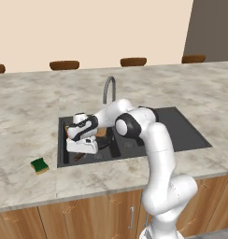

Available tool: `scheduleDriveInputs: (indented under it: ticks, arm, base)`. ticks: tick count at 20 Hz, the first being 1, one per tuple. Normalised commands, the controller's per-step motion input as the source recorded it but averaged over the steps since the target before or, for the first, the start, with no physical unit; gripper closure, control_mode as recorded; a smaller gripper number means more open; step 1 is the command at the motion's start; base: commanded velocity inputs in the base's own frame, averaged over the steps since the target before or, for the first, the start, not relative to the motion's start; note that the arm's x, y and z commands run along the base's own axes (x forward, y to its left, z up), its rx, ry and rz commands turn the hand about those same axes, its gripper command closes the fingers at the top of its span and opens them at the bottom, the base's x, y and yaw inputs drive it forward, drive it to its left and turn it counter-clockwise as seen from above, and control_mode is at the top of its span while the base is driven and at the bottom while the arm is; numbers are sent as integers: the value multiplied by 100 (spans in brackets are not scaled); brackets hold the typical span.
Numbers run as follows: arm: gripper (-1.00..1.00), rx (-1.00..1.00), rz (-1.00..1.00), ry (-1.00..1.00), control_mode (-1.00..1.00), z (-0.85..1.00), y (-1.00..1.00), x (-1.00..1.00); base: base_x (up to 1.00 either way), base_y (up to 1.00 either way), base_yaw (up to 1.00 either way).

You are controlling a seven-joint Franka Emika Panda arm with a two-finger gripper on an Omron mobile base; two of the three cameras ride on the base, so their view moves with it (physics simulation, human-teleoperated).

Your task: Pick the pan and sponge and place them into the sink. Then turn on the water.

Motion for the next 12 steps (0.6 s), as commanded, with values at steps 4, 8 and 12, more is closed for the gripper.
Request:
scheduleDriveInputs:
  ticks: [4, 8, 12]
  arm:
    - [100, 3, 0, 0, -100, -36, 14, 39]
    - [100, 0, 0, 0, -100, -39, 14, 41]
    - [100, 0, 0, 0, -100, -44, 16, 40]
  base:
    - [0, 0, 0]
    - [0, 0, 0]
    - [0, 0, 0]
